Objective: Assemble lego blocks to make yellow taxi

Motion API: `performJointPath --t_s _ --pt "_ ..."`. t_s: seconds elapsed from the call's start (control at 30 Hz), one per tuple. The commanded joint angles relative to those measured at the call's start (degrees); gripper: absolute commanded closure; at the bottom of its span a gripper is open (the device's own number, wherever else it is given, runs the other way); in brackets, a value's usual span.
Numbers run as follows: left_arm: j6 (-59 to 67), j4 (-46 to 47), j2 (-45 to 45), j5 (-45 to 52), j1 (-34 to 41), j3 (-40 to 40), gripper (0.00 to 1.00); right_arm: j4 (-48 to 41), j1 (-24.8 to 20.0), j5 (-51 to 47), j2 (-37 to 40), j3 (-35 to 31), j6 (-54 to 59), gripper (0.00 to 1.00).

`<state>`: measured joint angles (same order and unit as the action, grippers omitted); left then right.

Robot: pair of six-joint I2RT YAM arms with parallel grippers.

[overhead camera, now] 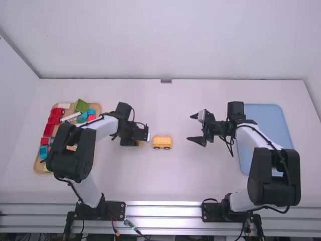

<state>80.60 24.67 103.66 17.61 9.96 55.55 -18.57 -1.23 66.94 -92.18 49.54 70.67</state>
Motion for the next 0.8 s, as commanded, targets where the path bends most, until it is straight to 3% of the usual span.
performJointPath --t_s 0.0,0.03,0.07,0.4,0.77 --pt "-0.2 0.3 0.4 1.4 -0.1 -0.3 0.45 -0.1 0.1 0.7 1.2 1.2 -0.1 0.01" --pt "-0.2 0.4 0.4 1.4 -0.2 -0.3 0.37 -0.1 0.1 0.7 1.2 1.2 -0.2 0.01" --pt "-0.2 0.3 0.4 1.4 -0.3 -0.3 0.0 -0.1 0.1 0.7 1.2 1.2 -0.1 0.01" --pt "-2.4 -4.2 0.4 -5.3 0.0 -0.3 0.01 0.3 0.1 0.7 1.2 1.2 -0.1 0.01" --pt "-10.3 -4.6 0.4 1.3 -0.1 0.7 0.01 0.3 0.2 0.5 1.2 1.2 -0.1 0.01"
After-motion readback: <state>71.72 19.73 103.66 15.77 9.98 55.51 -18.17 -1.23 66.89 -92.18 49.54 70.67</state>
